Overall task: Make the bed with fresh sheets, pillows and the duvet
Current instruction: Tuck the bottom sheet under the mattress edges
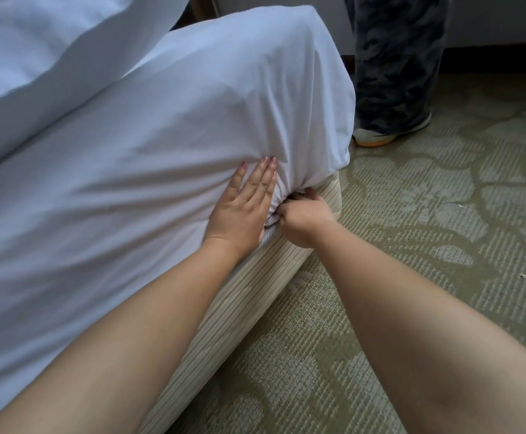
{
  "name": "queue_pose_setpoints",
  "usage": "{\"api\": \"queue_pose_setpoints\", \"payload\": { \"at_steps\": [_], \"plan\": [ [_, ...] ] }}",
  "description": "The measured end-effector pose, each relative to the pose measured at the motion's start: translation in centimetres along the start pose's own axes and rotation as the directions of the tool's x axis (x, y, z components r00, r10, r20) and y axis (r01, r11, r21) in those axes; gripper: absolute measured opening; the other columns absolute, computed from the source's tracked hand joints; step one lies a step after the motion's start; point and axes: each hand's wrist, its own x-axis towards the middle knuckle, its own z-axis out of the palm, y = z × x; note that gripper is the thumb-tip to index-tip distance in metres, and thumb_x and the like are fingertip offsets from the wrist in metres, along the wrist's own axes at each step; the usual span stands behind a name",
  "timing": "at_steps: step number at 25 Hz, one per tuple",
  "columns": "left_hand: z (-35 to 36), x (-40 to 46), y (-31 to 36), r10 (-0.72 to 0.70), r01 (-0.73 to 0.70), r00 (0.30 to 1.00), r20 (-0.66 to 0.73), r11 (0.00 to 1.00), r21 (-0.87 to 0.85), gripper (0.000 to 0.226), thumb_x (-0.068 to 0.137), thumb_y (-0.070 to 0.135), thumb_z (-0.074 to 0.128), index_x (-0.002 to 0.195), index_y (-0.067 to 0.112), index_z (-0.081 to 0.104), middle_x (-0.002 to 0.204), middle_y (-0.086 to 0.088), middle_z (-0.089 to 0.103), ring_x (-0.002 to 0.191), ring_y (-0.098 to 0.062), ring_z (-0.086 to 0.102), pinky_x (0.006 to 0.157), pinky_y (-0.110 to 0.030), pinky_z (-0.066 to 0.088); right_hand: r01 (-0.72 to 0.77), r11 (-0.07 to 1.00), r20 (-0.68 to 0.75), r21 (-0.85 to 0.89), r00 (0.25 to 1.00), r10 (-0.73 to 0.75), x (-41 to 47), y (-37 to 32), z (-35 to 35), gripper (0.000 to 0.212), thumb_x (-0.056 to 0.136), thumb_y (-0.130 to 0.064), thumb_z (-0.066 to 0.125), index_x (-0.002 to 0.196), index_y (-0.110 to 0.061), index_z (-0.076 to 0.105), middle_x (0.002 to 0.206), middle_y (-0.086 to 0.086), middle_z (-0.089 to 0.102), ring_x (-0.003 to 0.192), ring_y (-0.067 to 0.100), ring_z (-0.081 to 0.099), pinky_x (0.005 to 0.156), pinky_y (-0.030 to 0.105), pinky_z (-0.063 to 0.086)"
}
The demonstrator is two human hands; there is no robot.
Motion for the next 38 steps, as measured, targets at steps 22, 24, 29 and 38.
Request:
{"api": "queue_pose_setpoints", "payload": {
  "at_steps": [22, 24, 29, 38],
  "plan": [
    [-2.7, 7.3, -0.2, 0.221, -0.19, 0.922, 0.317, 0.974, -0.127, 0.093, 0.088, 0.051, 0.038, 0.148, 0.002, -0.014, 0.158, -0.013, -0.015, 0.146, -0.026, -0.014, 0.109, -0.047, -0.022, -0.155, 0.984, -0.364, 0.083, 0.915, 0.175, 0.9, 9.1, 1.6, 0.049, 0.079, -0.021, 0.027, 0.11, -0.012, 0.064, 0.116, 0.003, 0.066, 0.115, 0.022, 0.056, 0.102, 0.039, 0.031],
    [-3.2, 7.5, -0.2, 0.211, -0.181, 0.927, 0.309, 0.976, -0.123, 0.092, 0.09, 0.051, 0.038, 0.149, 0.002, -0.013, 0.159, -0.012, -0.013, 0.146, -0.025, -0.013, 0.109, -0.048, -0.021, -0.133, 0.988, -0.375, 0.082, 0.914, 0.154, 0.1, 9.9, 1.7, 0.047, 0.079, -0.018, 0.035, 0.117, -0.01, 0.063, 0.119, 0.003, 0.065, 0.114, 0.023, 0.057, 0.1, 0.04, 0.036],
    [-3.1, 8.6, 1.0, 0.16, -0.139, 0.941, 0.297, 0.986, -0.091, 0.081, 0.095, 0.038, 0.036, 0.149, 0.003, -0.014, 0.159, -0.012, -0.014, 0.146, -0.026, -0.013, 0.106, -0.051, -0.021, -0.13, 0.988, -0.183, 0.085, 0.972, 0.144, 2.0, 9.4, 0.2, 0.053, 0.089, -0.032, 0.023, 0.134, -0.023, 0.05, 0.142, -0.005, 0.047, 0.133, 0.017, 0.035, 0.113, 0.039, 0.015],
    [-2.3, 9.1, 2.5, 0.141, -0.154, 0.97, 0.198, 0.987, 0.051, 0.057, 0.098, 0.021, 0.019, 0.148, 0.004, -0.001, 0.16, -0.008, 0.008, 0.147, -0.026, 0.007, 0.111, -0.061, -0.014, -0.293, 0.903, -0.317, 0.314, 0.864, 0.391, 2.0, 10.1, -0.8, 0.032, 0.09, -0.024, 0.04, 0.109, -0.015, 0.065, 0.12, 0.004, 0.06, 0.112, 0.024, 0.05, 0.091, 0.035, 0.035]
  ]
}}
